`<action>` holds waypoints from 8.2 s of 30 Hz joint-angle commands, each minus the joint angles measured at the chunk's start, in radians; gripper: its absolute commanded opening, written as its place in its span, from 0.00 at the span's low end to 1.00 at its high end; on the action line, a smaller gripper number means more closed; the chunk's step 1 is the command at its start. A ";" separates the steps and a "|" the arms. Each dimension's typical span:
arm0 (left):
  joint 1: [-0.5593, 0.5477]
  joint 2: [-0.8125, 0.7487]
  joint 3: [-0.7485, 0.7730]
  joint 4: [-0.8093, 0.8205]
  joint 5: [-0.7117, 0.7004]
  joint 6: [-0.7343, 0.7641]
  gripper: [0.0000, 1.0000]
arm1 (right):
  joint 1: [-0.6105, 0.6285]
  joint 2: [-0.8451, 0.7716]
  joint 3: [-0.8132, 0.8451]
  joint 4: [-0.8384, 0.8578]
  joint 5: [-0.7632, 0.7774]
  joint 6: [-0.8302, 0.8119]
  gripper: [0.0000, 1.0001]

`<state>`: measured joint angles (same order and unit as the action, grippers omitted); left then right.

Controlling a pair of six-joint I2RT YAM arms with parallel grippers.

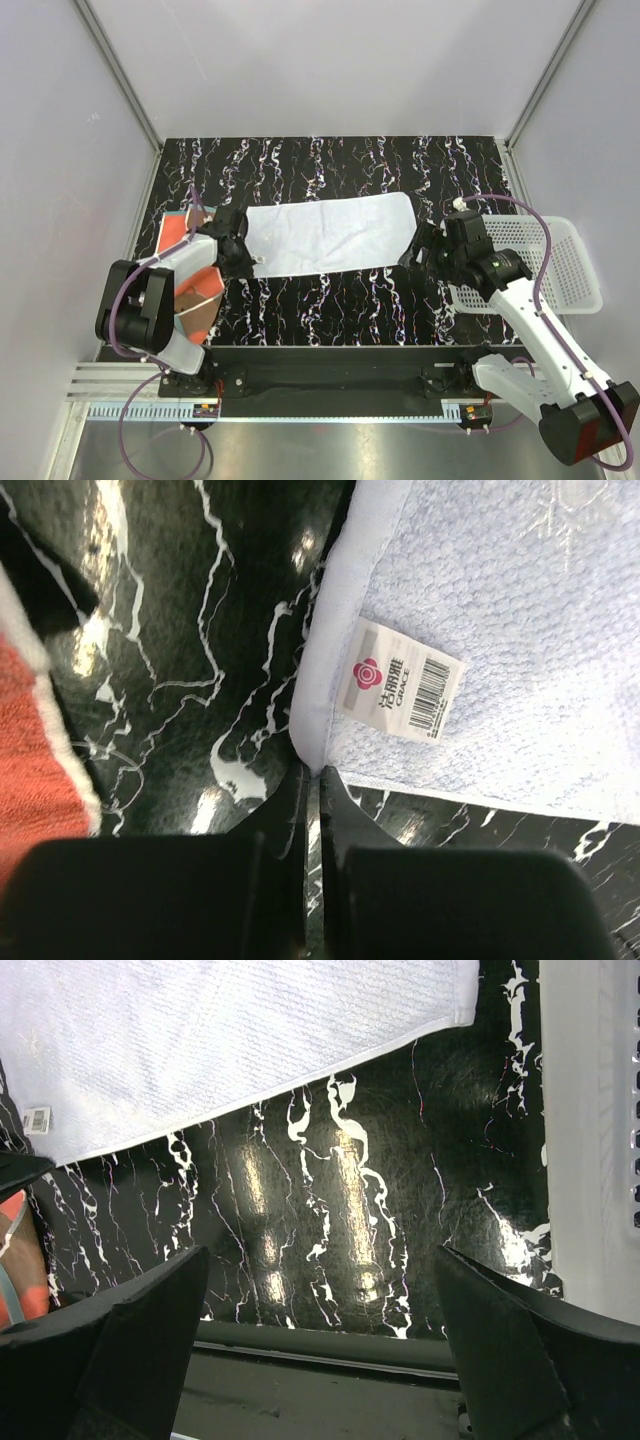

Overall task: Roll the towels
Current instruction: Fold the towel

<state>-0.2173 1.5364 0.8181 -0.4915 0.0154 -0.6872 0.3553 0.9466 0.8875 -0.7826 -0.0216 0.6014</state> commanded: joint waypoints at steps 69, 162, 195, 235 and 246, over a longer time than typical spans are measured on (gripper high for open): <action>0.078 -0.275 0.056 -0.274 -0.060 0.238 0.00 | 0.002 0.660 0.025 0.260 0.080 0.083 0.00; 0.105 0.528 0.978 -0.461 -0.115 0.314 0.83 | -0.170 1.137 0.789 -0.110 0.077 -0.115 0.69; -0.019 -0.025 0.342 -0.231 -0.115 0.307 0.95 | -0.122 0.761 0.288 0.052 0.005 -0.008 0.52; -0.021 -0.076 0.329 -0.225 -0.075 0.304 0.95 | -0.118 0.877 0.375 0.019 0.156 -0.035 0.00; -0.034 -0.091 0.319 -0.213 -0.057 0.307 0.93 | -0.113 0.741 0.567 -0.233 0.348 -0.114 0.00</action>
<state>-0.2420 1.4719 1.1290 -0.7429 -0.0639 -0.3851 0.2417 1.7599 1.4048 -0.9112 0.2157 0.5198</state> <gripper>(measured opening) 0.941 0.018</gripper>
